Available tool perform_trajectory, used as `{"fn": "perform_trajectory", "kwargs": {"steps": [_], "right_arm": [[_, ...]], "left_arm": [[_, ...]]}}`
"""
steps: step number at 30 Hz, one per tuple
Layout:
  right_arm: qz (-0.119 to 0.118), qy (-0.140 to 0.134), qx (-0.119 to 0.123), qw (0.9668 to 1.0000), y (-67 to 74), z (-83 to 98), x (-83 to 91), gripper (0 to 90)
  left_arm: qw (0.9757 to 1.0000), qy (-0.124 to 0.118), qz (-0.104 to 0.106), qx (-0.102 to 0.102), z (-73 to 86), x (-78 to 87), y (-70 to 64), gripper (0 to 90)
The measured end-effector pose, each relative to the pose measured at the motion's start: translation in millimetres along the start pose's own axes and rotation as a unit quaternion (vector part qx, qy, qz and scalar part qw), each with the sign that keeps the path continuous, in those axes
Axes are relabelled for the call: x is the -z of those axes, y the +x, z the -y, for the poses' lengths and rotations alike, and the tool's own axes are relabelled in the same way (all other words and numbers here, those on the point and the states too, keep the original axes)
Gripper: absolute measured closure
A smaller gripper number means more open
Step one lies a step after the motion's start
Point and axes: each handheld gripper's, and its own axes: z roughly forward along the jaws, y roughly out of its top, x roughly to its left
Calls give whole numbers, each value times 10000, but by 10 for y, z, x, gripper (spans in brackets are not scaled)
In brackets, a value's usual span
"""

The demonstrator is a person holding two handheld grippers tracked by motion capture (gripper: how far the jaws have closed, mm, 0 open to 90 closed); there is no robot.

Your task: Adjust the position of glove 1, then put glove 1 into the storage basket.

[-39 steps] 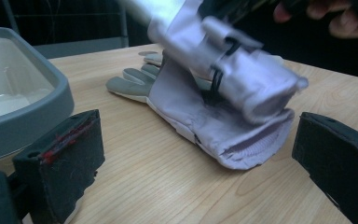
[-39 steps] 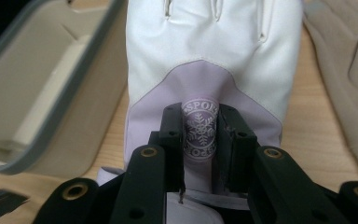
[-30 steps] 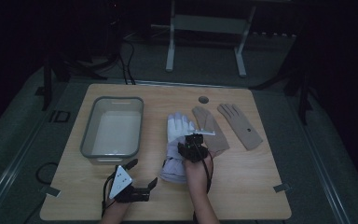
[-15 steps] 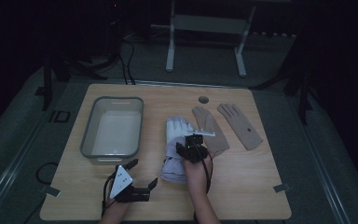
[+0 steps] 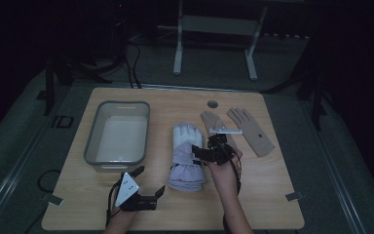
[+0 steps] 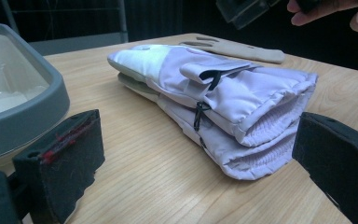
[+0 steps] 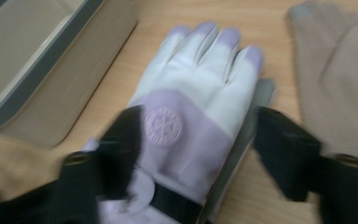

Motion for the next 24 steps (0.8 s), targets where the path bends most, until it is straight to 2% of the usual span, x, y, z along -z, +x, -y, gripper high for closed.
{"fn": "perform_trajectory", "kwargs": {"steps": [1, 3, 5, 7, 8, 9, 13, 16, 18, 20, 22, 24], "right_arm": [[-63, 71, 38, 9999, -27, -1, 1, 223], [-117, 215, 194, 9995, -89, 8, 12, 220], [-142, 271, 223, 9993, -125, 15, 21, 210], [-317, 209, 282, 9989, -205, 38, 65, 206], [-414, 154, 454, 9980, -293, 75, 111, 193], [-414, 154, 454, 9980, -293, 75, 111, 193], [-389, -70, 916, 9950, -467, 191, 228, 193], [-478, -101, 848, 9952, -520, 226, 243, 189], [-612, -216, 728, 9952, -558, 262, 231, 182], [-718, -246, 738, 9944, -564, 274, 210, 181], [-677, -116, 631, 9956, -567, 256, 181, 175], [-664, 35, 510, 9965, -559, 218, 134, 167]], "left_arm": [[10000, 17, 13, 11, -1, -1, 1, 23], [10000, 32, 20, 42, -2, -1, 7, 23], [10000, 38, 20, 54, -3, -2, 10, 23], [10000, 40, 15, 85, -3, -3, 17, 23], [9999, 39, 28, 93, -2, -1, 20, 23], [9999, 44, 42, 101, -3, -1, 21, 23], [9999, 71, 37, 103, -5, -9, 21, 23], [9991, 245, 206, 286, -17, -36, 34, 23], [9979, 424, 300, 380, -32, -58, 44, 23], [9960, 524, 424, 586, -73, -79, 57, 23], [9932, 610, 589, 795, -139, -100, 61, 23], [9925, 678, 611, 813, -190, -117, 37, 23]]}}
